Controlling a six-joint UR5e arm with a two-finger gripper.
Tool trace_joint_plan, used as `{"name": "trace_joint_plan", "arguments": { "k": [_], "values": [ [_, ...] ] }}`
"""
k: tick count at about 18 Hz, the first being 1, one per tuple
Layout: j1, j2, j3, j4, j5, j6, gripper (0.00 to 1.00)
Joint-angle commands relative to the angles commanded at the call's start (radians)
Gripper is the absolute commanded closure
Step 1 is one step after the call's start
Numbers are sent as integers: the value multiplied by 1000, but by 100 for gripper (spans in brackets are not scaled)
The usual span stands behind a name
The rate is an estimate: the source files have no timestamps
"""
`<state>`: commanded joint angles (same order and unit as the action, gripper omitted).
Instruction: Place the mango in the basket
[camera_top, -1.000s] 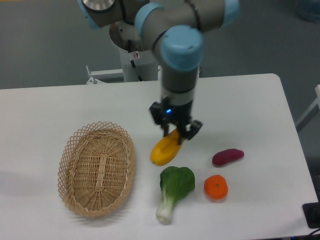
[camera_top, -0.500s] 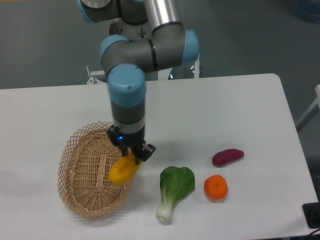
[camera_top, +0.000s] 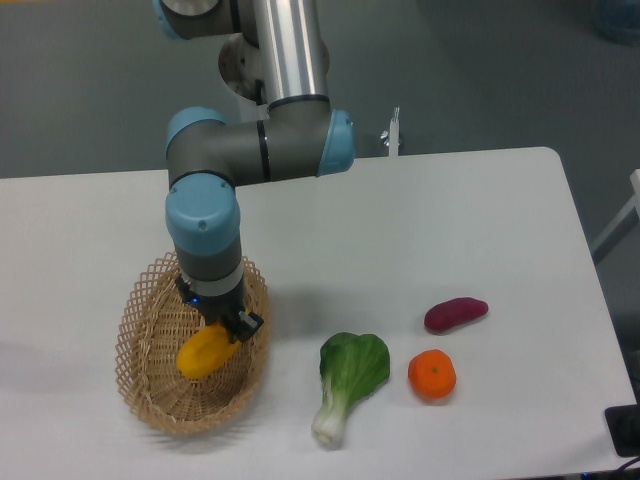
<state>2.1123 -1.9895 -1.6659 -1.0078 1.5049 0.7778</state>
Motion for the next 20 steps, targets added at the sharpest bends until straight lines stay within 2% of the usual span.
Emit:
{"name": "trace_joint_plan", "arguments": {
  "k": [3, 4, 6, 7, 9, 17, 20],
  "values": [
    [-17, -17, 0, 2, 2, 1, 53],
    [-17, -18, 0, 2, 0, 2, 50],
    [-18, -18, 2, 0, -3, -2, 30],
    [-18, -17, 2, 0, -3, 0, 24],
    [-17, -14, 3, 0, -5, -2, 0],
    [-6, 43, 40, 8, -2, 0, 0],
    [47, 84, 67, 9, -5, -2, 0]
  ]
}}
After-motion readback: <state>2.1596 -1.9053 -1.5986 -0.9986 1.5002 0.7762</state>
